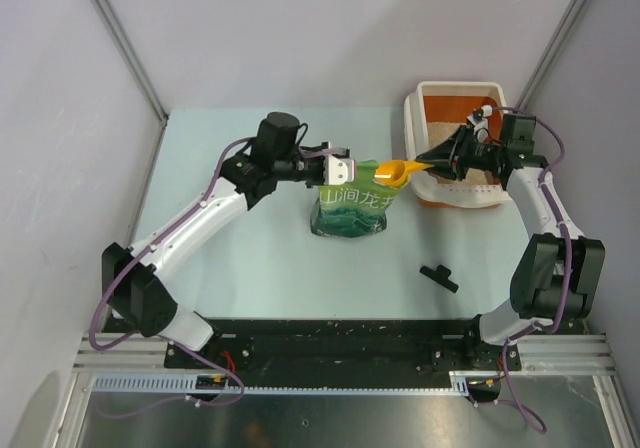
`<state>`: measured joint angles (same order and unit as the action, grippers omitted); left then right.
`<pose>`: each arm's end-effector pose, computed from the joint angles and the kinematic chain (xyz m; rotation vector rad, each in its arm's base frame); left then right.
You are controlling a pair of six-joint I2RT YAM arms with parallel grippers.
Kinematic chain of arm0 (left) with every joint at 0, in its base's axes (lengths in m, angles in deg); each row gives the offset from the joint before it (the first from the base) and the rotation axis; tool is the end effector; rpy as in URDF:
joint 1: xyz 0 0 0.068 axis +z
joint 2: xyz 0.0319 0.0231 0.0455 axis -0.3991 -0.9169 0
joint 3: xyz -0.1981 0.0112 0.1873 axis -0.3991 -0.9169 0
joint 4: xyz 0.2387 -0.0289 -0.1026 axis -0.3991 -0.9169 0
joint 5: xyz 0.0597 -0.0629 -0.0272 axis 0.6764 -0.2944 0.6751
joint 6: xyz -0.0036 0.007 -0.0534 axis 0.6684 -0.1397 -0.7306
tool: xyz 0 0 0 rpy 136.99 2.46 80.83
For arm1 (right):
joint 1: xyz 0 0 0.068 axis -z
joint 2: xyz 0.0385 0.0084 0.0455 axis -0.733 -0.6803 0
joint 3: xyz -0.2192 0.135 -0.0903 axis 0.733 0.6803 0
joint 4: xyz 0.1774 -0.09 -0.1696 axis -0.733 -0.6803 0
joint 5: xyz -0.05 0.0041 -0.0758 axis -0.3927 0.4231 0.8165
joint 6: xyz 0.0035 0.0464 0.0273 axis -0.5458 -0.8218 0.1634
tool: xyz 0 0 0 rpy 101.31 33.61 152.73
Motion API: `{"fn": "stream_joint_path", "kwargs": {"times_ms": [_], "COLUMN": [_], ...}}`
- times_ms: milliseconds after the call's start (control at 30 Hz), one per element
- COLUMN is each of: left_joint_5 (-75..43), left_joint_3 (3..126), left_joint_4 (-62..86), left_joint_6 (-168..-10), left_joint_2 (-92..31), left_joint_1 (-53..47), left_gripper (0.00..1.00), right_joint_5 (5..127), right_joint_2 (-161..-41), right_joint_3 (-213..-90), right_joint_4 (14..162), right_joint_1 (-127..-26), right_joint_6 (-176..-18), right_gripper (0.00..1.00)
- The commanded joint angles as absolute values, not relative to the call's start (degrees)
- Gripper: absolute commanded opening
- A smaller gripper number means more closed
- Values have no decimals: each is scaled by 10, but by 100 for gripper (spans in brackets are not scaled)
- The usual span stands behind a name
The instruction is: Fill the litter box with clean litter
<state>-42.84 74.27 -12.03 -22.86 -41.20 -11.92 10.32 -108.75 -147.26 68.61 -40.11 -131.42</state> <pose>0.2691 -0.2165 0.3707 1.6335 1.0944 -0.3953 0.3385 -0.0097 0.3060 0.2837 2.1899 1.5506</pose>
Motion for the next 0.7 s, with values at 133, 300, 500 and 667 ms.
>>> {"fn": "stream_joint_path", "kwargs": {"times_ms": [133, 300, 500, 667], "left_joint_5": [-422, -406, -394, -392], "left_joint_3": [736, 739, 739, 738], "left_joint_4": [-45, -46, -46, -46], "left_joint_6": [-255, -255, -250, -248], "left_joint_2": [-353, -356, -355, -358], "left_joint_1": [-148, -150, -150, -151], "left_gripper": [0, 0, 0, 0], "right_joint_5": [143, 108, 63, 56], "right_joint_2": [-1039, -1043, -1053, -1053], "right_joint_3": [-1476, -1476, -1474, -1474], "right_joint_4": [682, 687, 652, 688], "right_joint_1": [-409, -390, -360, -343], "right_joint_6": [-1334, -1273, -1232, -1286], "right_gripper": [0, 0, 0, 0]}}
